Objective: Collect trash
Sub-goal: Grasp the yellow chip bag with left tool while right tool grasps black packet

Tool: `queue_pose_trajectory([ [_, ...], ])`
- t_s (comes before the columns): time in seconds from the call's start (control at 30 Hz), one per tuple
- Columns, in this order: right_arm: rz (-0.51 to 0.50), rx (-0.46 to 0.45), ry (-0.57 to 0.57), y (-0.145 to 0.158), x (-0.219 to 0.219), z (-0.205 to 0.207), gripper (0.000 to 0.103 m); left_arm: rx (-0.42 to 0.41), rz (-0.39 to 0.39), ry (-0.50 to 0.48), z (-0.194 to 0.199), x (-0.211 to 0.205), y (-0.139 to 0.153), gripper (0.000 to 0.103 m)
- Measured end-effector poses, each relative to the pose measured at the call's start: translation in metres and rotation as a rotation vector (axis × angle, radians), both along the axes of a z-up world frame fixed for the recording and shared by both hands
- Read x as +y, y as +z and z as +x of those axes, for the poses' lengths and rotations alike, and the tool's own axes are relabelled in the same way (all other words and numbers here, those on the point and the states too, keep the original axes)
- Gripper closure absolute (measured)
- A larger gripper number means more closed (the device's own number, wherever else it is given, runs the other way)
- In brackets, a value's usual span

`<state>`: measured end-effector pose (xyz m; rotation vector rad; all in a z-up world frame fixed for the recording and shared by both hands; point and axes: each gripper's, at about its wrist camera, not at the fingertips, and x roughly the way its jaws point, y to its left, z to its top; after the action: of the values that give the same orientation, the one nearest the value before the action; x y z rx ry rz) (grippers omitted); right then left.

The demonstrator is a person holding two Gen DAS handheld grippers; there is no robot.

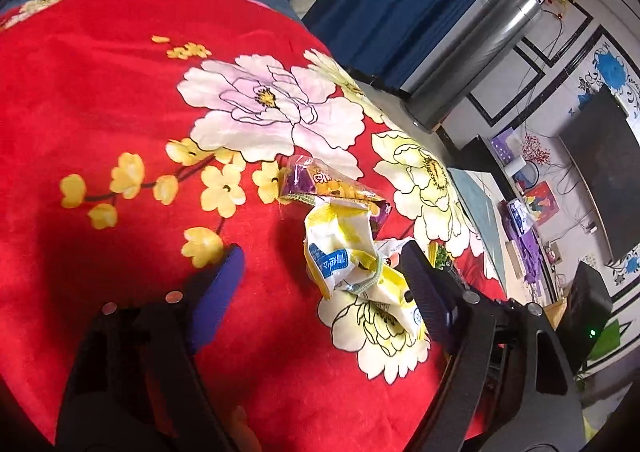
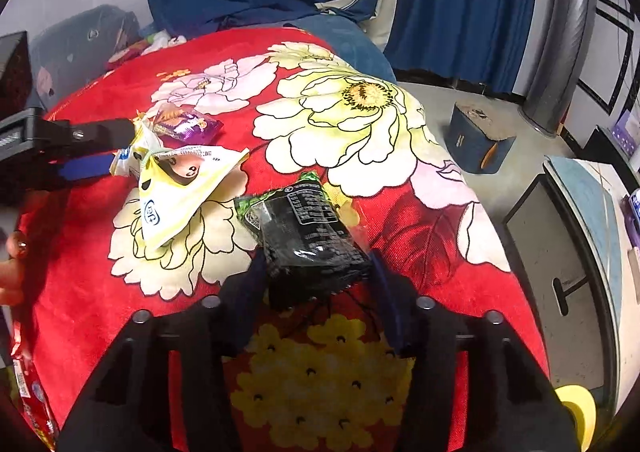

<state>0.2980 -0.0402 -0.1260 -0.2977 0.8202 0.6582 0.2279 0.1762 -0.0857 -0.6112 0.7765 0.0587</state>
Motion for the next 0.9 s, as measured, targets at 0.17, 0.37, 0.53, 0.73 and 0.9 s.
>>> queue_pose_trajectory([
  [0.17, 0.043, 0.004, -0.019, 0.000, -0.009, -0.008, 0.066, 0.001, -0.017, -0.012, 0.002, -0.003, -0.007, 0.061],
  [0.37, 0.132, 0.028, -0.070, 0.000, -0.024, -0.028, 0.067, -0.019, 0.001, -0.047, 0.000, -0.010, -0.006, 0.077],
  [0.53, 0.178, 0.033, -0.097, 0.001, -0.033, -0.053, 0.067, -0.044, -0.004, -0.051, -0.011, -0.011, -0.003, 0.086],
  [0.73, 0.199, 0.030, -0.098, 0.004, -0.044, -0.076, 0.067, -0.086, 0.017, -0.076, -0.027, -0.021, 0.009, 0.087],
  [0.9, 0.232, 0.050, -0.105, 0.010, -0.053, -0.084, 0.068, -0.151, 0.052, -0.089, -0.044, -0.031, 0.031, 0.087],
])
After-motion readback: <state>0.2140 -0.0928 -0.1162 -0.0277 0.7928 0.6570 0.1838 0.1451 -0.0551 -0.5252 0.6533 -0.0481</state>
